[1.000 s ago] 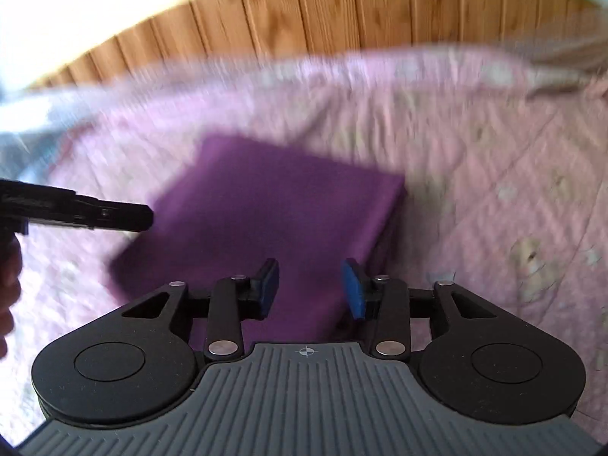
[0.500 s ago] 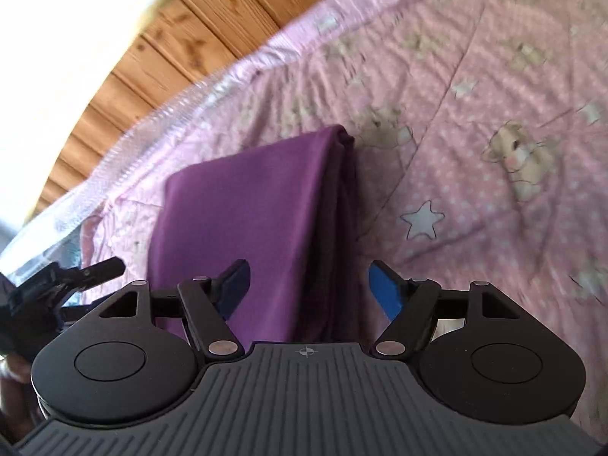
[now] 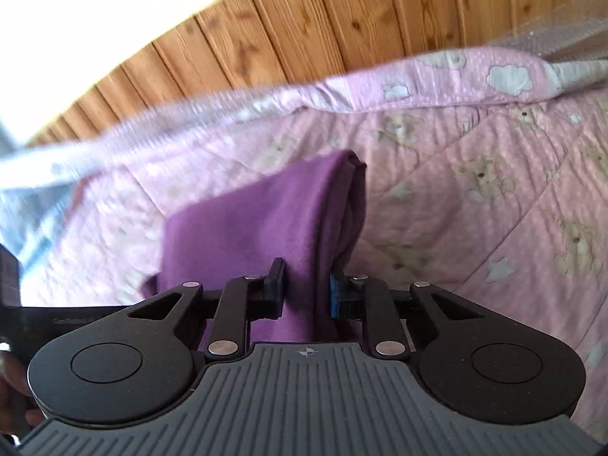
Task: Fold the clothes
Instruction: 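Open both grippers and release the folded garment onto the quilt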
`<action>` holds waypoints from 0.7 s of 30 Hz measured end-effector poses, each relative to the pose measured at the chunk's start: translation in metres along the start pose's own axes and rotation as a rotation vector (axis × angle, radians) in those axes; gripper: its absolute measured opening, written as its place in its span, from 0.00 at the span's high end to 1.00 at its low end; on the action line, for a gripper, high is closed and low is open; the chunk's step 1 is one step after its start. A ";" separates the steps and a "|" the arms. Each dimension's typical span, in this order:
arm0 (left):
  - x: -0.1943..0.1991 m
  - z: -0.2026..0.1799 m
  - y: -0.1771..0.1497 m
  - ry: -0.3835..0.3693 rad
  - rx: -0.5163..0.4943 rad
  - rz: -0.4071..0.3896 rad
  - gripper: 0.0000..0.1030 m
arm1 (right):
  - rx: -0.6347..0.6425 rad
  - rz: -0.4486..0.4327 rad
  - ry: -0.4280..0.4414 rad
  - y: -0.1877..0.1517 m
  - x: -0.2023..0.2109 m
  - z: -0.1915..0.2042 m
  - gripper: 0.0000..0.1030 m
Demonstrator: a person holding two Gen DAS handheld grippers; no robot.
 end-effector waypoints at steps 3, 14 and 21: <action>0.005 0.002 -0.004 0.043 0.046 -0.016 0.54 | -0.005 0.049 -0.039 -0.007 -0.008 -0.017 0.61; 0.024 -0.026 -0.053 0.064 0.025 -0.009 0.30 | 0.120 0.037 -0.011 -0.074 0.016 -0.005 0.60; 0.064 -0.053 -0.080 0.183 -0.028 -0.007 0.04 | 0.126 0.070 -0.122 -0.070 0.070 -0.005 0.25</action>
Point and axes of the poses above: each gripper's, at about its wrist camera, not at the fingertips, and x roughly against the way its jaws point, z to its left, y to its top, the point moved 2 cm from there along -x, roughly the way its jaws point, and after that the axes turned 3 degrees about x, right-handed, at the moved point
